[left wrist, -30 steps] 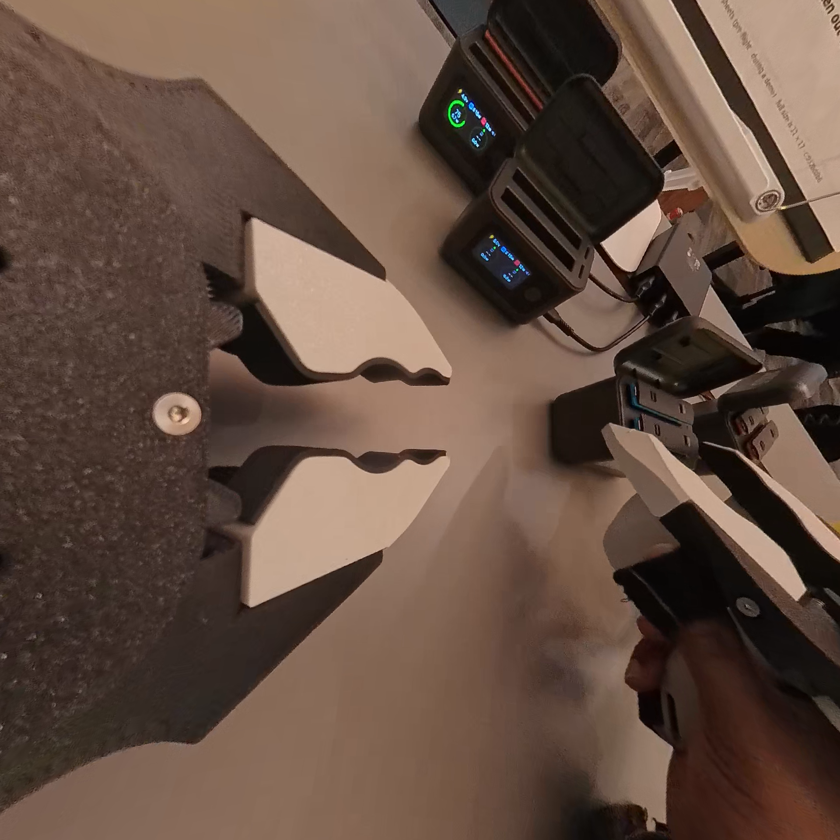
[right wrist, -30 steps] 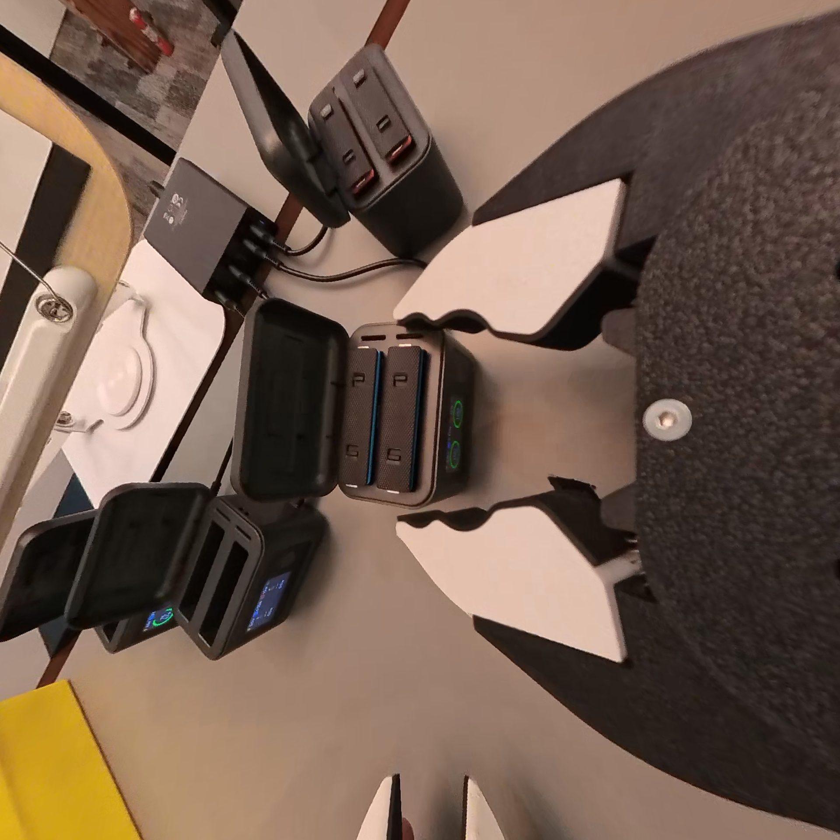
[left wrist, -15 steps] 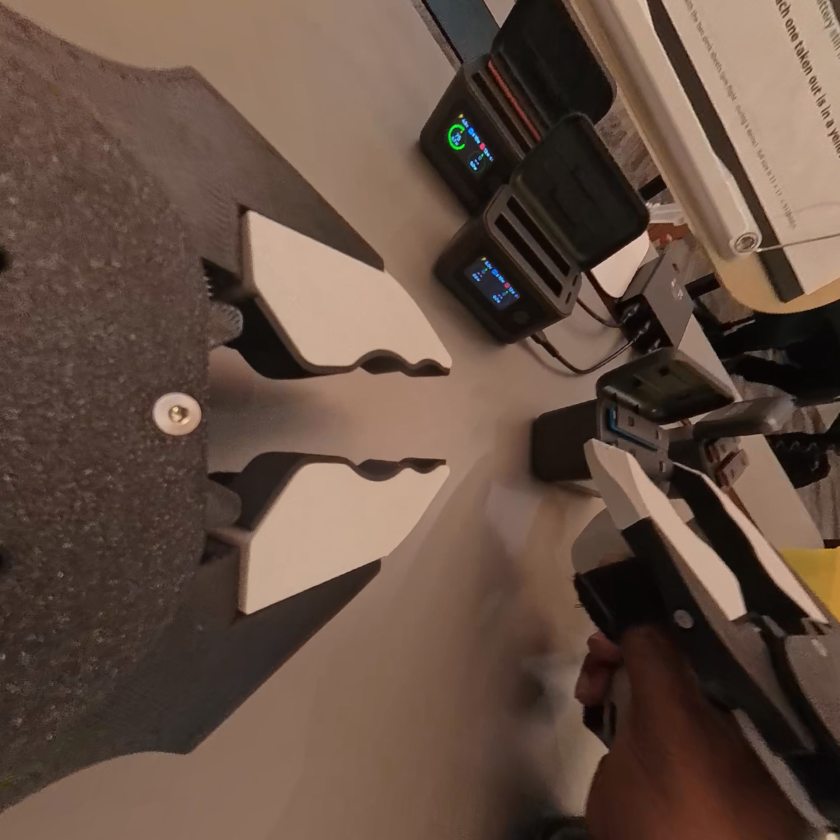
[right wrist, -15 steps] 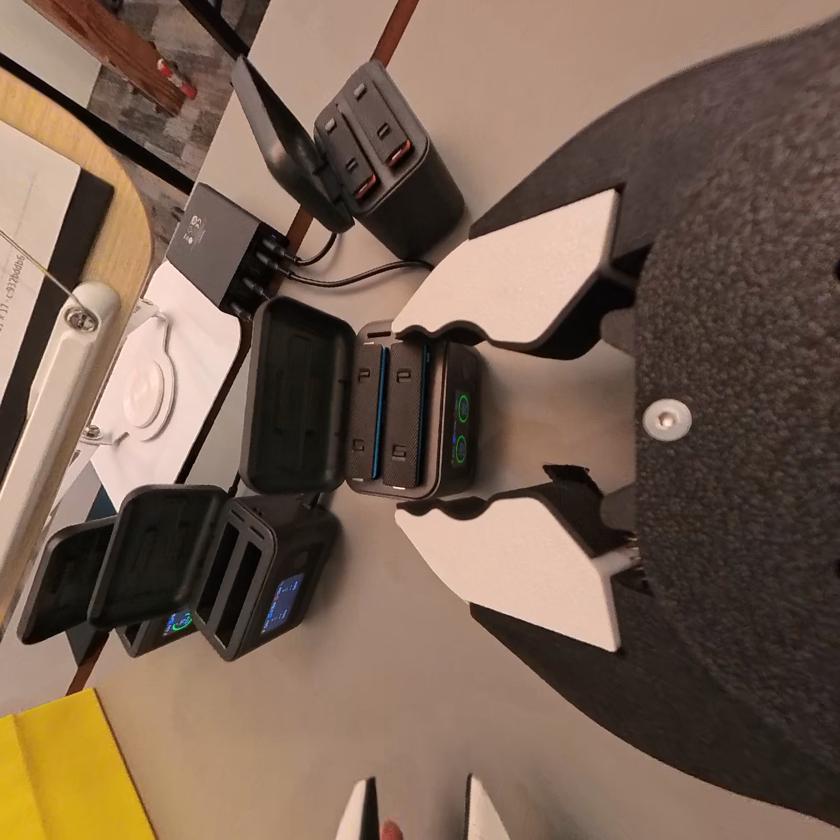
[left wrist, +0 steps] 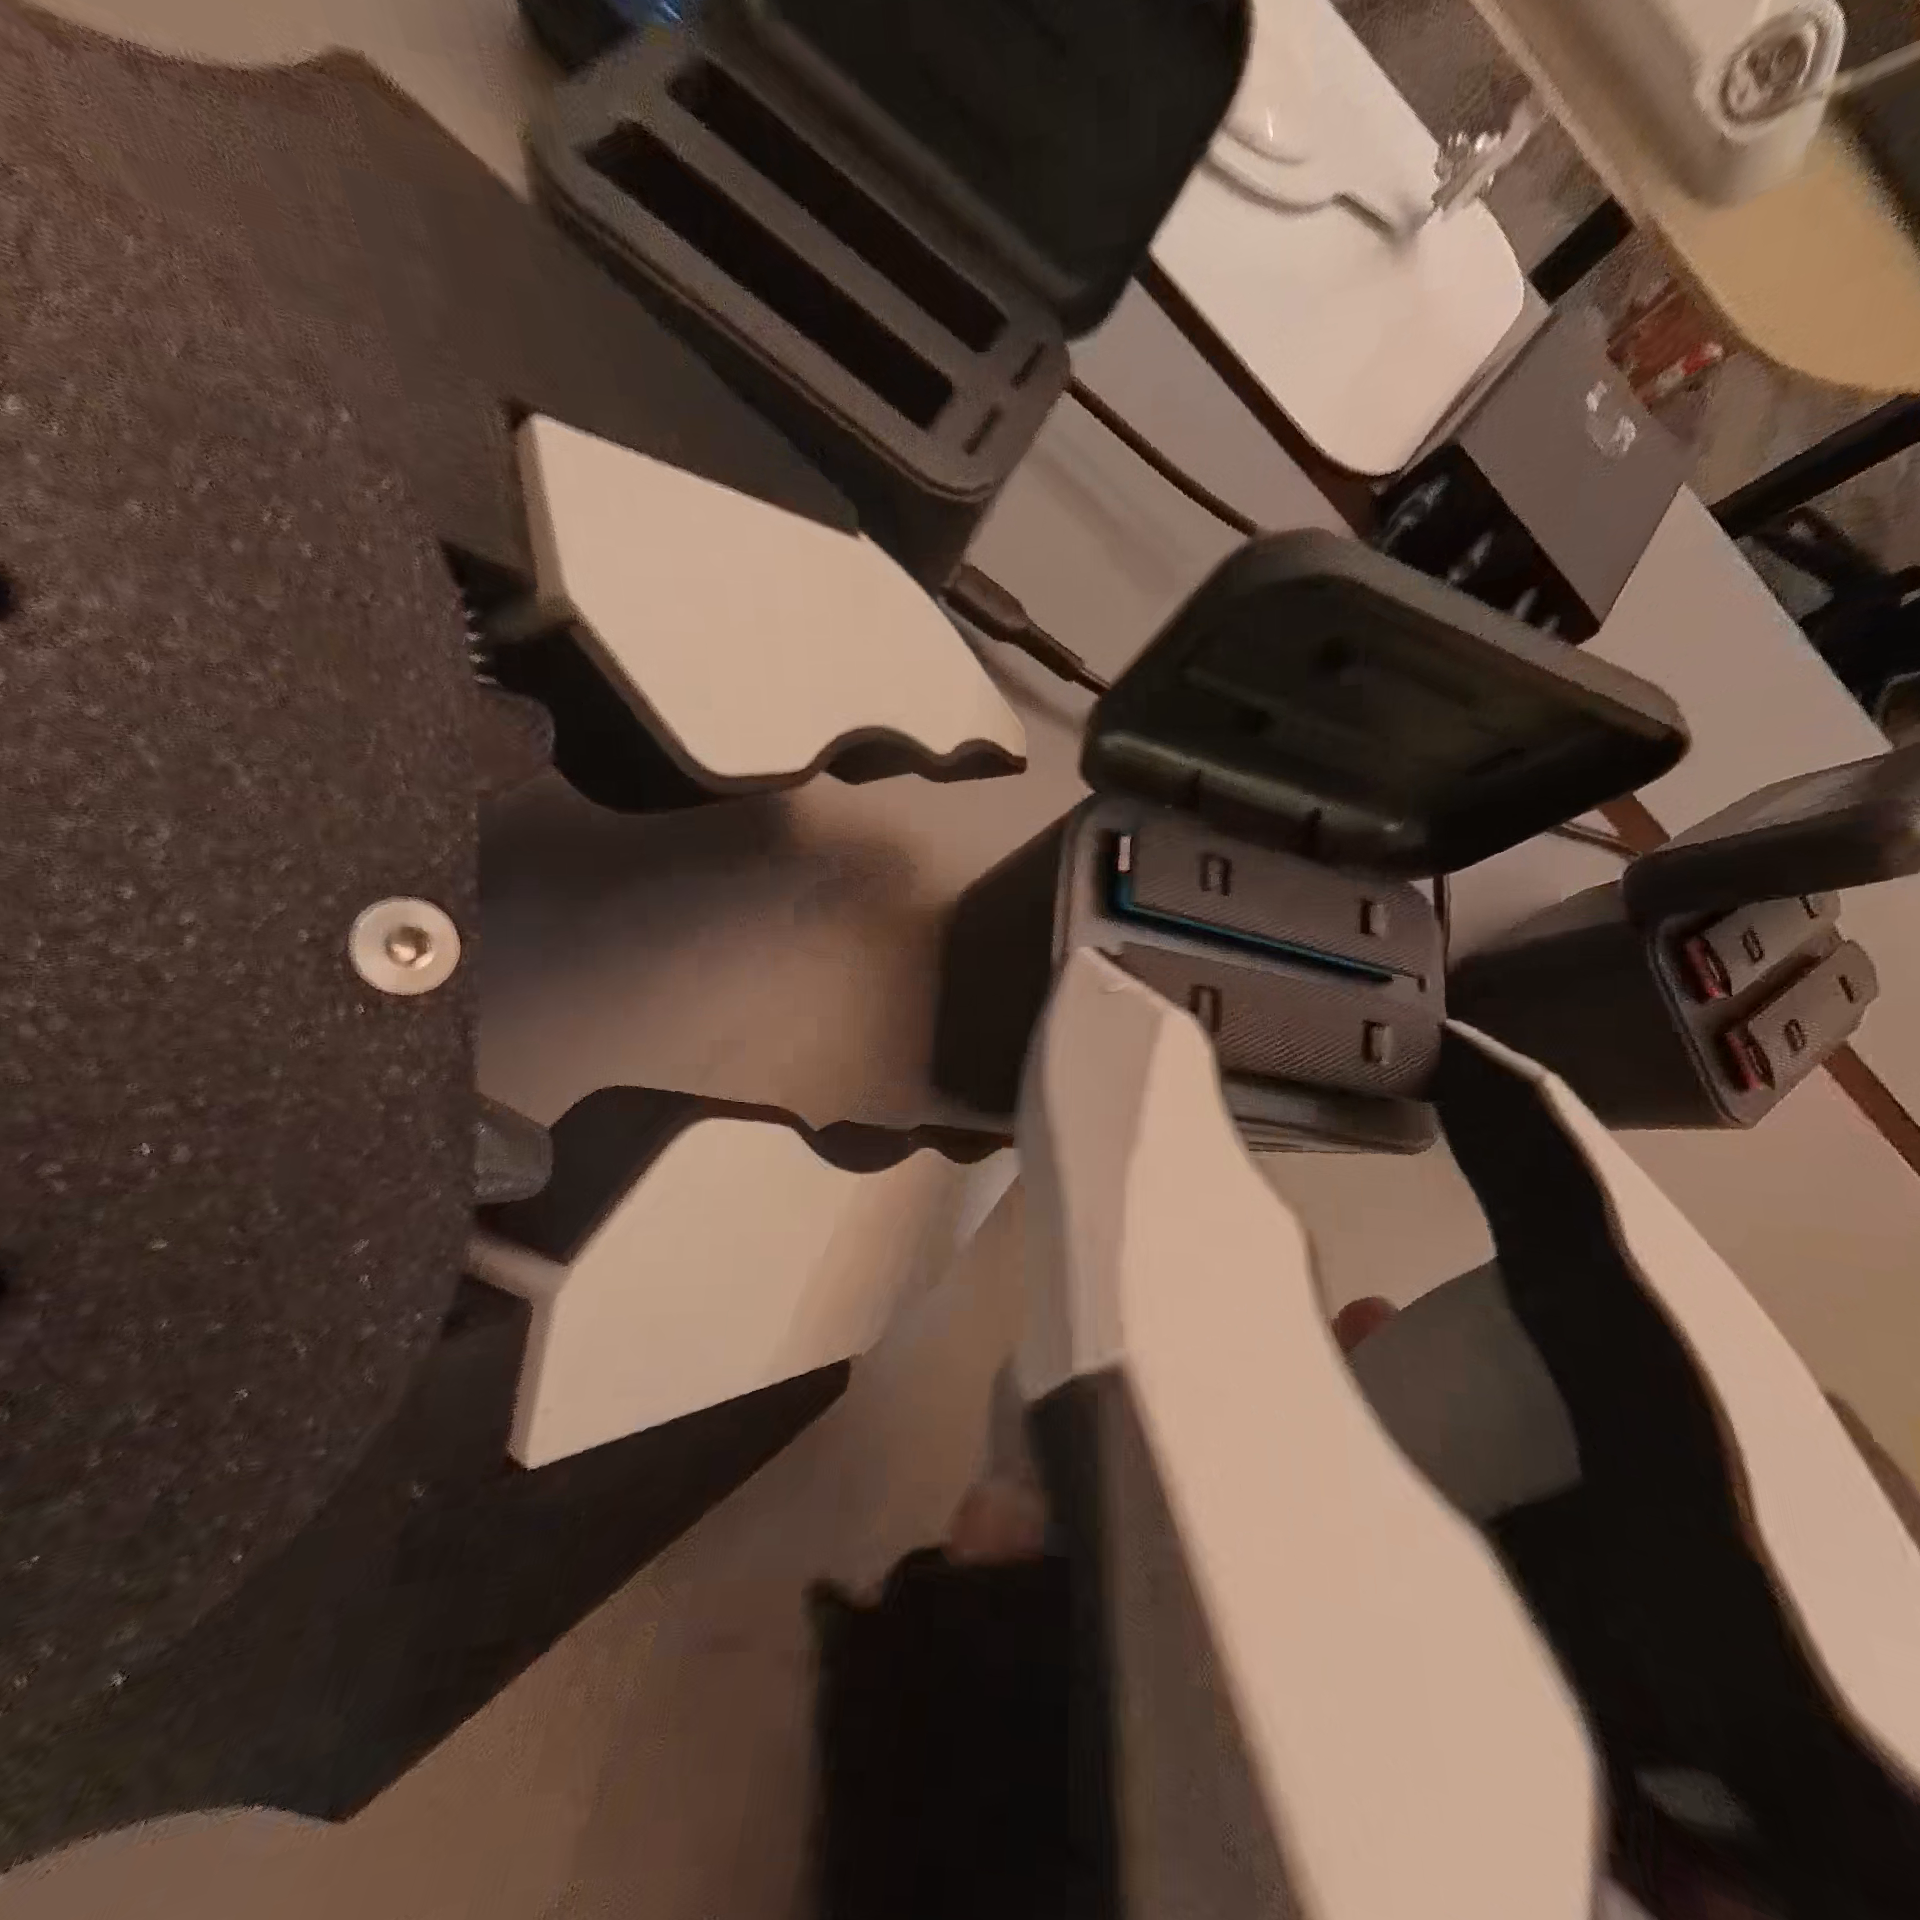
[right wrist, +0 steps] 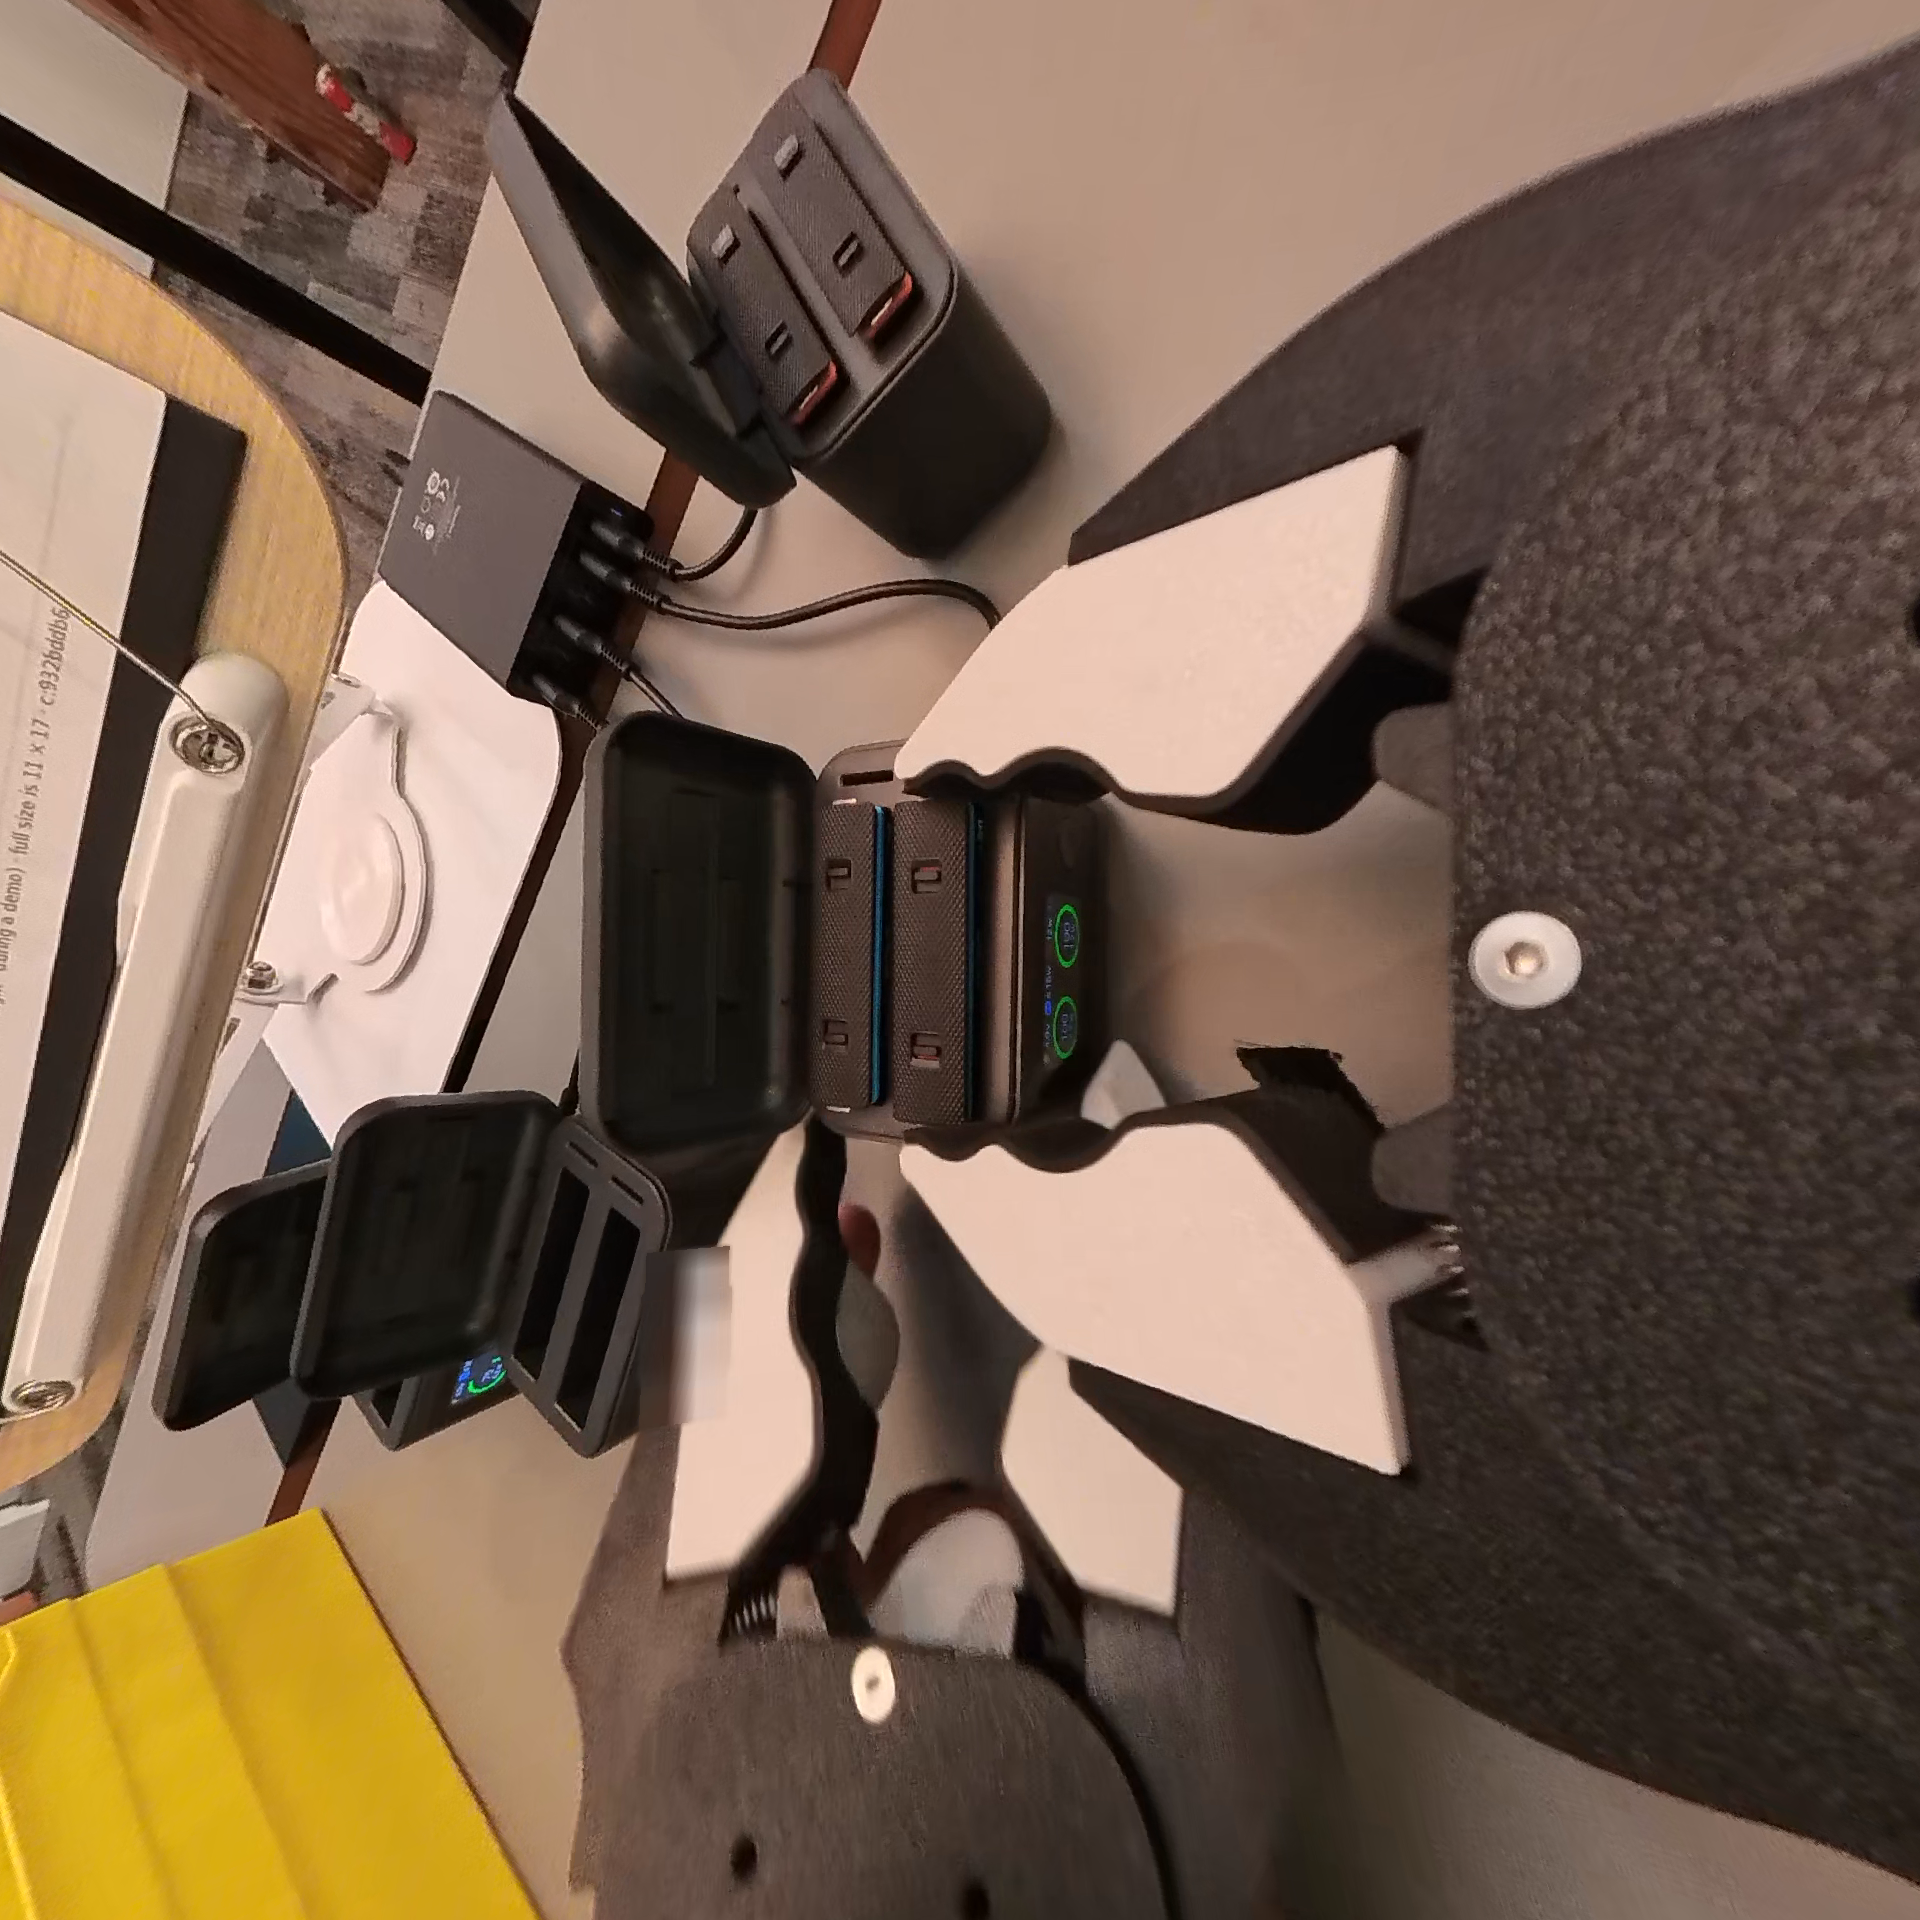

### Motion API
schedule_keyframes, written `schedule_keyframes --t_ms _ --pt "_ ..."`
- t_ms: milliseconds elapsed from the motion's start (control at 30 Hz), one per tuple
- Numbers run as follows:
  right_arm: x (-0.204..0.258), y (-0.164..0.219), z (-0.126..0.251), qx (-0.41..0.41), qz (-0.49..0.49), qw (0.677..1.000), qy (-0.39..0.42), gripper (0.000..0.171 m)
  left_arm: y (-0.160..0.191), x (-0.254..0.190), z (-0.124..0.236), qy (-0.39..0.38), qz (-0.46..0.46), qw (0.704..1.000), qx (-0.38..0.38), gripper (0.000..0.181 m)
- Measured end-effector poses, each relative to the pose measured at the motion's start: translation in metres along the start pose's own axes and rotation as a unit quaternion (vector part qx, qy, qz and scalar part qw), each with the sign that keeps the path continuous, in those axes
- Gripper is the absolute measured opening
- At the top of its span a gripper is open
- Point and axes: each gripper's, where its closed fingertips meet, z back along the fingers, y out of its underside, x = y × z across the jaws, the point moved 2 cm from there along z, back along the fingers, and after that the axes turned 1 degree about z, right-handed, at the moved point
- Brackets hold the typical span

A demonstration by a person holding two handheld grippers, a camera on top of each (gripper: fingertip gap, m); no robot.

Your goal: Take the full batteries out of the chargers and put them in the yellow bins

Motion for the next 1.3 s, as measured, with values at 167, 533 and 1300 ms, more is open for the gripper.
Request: schedule_keyframes --t_ms 167,533,1300 --pt "-0.001 0.001 0.001 0.000 -0.007 1.000 -0.001 0.059 -0.007 -0.003 -0.020 0.035 0.009 0.999 0.022 0.059" --pt "-0.002 0.000 0.001 0.000 -0.015 1.000 -0.005 0.059 -0.007 -0.005 -0.020 0.059 0.018 0.998 0.020 0.058" --pt "-0.013 -0.046 0.027 -0.080 -0.037 0.996 -0.011 0.059 -0.005 -0.004 -0.019 0.062 0.018 0.998 0.025 0.058"
